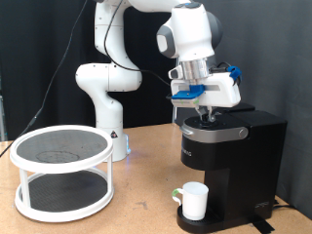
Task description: Make a cup of coffee with the keurig machine
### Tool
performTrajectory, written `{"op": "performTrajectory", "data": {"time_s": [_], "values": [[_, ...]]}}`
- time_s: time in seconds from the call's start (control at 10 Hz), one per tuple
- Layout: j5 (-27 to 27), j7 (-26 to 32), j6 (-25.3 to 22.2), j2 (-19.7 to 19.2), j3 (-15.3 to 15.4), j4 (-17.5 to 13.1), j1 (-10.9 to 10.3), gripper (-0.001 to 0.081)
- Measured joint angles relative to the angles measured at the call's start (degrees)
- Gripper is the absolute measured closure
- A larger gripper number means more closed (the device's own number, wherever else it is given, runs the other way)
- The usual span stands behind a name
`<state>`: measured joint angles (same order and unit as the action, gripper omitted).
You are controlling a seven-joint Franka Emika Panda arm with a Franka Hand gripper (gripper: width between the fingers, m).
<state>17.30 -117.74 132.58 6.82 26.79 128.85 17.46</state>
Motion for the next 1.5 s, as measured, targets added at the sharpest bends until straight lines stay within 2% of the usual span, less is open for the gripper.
{"op": "performTrajectory", "data": {"time_s": [0.6,1.0,1.5], "values": [[-0.31,-1.23,-0.59,-0.23,-0.01,-0.22,0.48,0.0806],[-1.84,-4.21,-2.86,-1.83,-0.16,-2.23,1.55,0.0806],[-2.0,-3.71,-3.24,-3.45,-0.49,-4.04,1.87,0.0806]]}}
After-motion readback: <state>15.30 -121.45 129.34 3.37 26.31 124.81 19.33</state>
